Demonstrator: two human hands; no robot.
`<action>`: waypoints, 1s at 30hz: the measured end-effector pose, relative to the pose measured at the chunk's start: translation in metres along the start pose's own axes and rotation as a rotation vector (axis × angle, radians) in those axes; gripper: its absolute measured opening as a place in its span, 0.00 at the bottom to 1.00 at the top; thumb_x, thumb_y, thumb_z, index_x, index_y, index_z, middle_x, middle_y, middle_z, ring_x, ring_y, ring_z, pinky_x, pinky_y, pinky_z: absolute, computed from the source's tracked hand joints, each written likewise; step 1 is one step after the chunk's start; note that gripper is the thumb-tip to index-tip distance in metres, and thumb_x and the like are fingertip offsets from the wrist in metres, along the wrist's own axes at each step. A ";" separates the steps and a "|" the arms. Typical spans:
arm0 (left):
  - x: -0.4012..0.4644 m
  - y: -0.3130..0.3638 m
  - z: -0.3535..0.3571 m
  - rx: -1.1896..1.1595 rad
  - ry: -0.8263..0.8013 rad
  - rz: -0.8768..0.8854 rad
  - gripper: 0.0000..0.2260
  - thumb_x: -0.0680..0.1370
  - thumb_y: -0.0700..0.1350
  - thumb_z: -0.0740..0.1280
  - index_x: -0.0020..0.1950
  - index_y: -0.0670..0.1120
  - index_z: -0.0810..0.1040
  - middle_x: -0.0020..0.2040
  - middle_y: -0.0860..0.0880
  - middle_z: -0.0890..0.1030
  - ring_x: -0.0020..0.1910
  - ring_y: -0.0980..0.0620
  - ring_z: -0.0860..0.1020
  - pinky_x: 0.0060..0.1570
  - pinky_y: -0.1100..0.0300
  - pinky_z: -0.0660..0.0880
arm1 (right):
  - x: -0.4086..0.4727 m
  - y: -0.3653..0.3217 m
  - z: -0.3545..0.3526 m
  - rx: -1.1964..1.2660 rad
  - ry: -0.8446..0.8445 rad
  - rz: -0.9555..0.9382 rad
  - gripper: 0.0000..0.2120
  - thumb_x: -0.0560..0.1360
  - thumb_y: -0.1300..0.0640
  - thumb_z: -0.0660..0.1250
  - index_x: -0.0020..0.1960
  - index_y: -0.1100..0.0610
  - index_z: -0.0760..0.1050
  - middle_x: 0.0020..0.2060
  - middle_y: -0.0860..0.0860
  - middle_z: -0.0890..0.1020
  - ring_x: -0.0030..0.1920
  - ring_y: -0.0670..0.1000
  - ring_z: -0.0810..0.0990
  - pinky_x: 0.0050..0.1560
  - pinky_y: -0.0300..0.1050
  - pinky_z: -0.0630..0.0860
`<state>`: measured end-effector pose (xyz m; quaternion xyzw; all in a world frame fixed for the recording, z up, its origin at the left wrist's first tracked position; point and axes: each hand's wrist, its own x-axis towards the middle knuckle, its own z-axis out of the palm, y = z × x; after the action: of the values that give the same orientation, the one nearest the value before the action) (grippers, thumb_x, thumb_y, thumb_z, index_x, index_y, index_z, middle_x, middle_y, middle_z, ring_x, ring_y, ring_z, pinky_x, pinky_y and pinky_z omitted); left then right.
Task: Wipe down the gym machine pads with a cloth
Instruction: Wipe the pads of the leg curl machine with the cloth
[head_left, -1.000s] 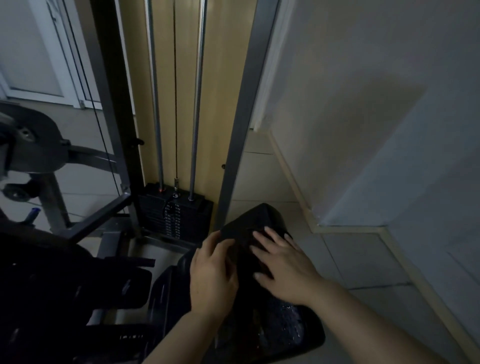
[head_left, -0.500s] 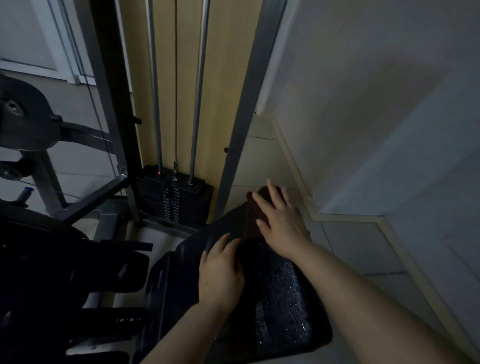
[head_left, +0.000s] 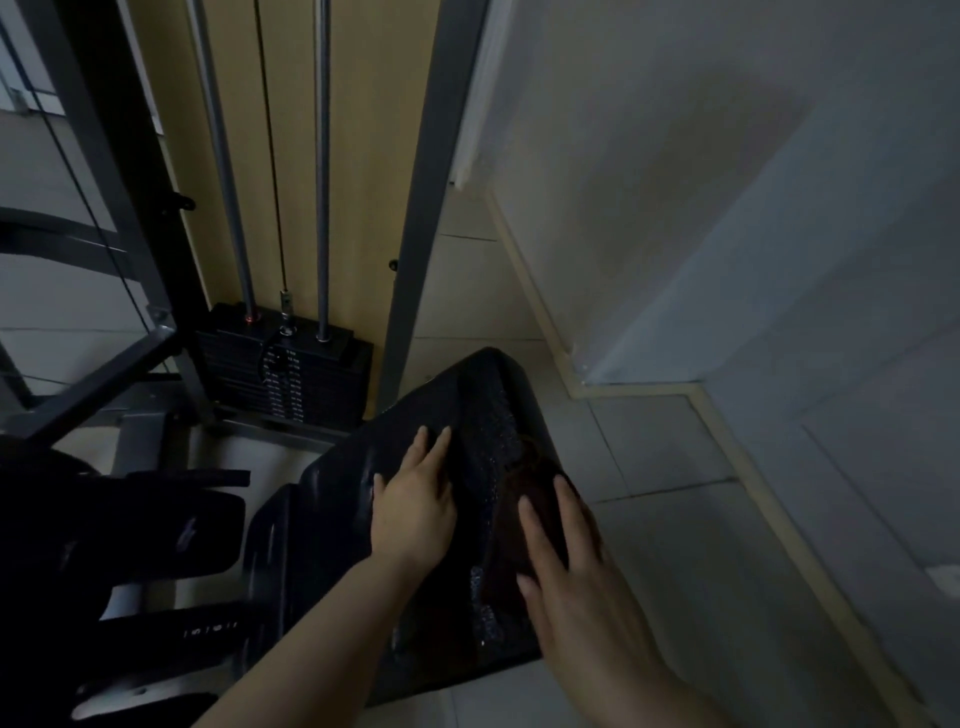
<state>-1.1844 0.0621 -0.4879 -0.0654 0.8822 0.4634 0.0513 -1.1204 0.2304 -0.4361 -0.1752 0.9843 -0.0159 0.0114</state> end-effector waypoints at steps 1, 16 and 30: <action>0.001 0.000 0.001 -0.001 0.003 0.000 0.28 0.80 0.40 0.56 0.78 0.56 0.52 0.79 0.52 0.50 0.76 0.51 0.54 0.74 0.43 0.47 | 0.011 0.000 -0.002 0.021 -0.011 -0.013 0.30 0.75 0.50 0.65 0.74 0.55 0.61 0.74 0.61 0.59 0.59 0.62 0.78 0.45 0.48 0.81; 0.002 -0.010 0.006 -0.092 0.059 0.047 0.27 0.79 0.38 0.59 0.76 0.56 0.60 0.78 0.54 0.55 0.73 0.51 0.62 0.72 0.53 0.59 | 0.136 0.000 -0.012 0.120 -0.066 0.007 0.27 0.82 0.53 0.52 0.78 0.49 0.45 0.77 0.51 0.37 0.75 0.59 0.54 0.70 0.51 0.64; -0.033 -0.028 0.001 -0.080 0.182 0.101 0.18 0.77 0.40 0.64 0.67 0.48 0.75 0.69 0.52 0.70 0.67 0.53 0.69 0.61 0.67 0.62 | 0.051 -0.002 -0.004 -0.143 -0.041 -0.108 0.24 0.77 0.54 0.65 0.72 0.56 0.67 0.76 0.56 0.59 0.71 0.68 0.62 0.62 0.59 0.73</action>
<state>-1.1469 0.0496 -0.5068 -0.0644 0.8663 0.4924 -0.0552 -1.1673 0.2109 -0.4326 -0.2289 0.9716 0.0573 0.0184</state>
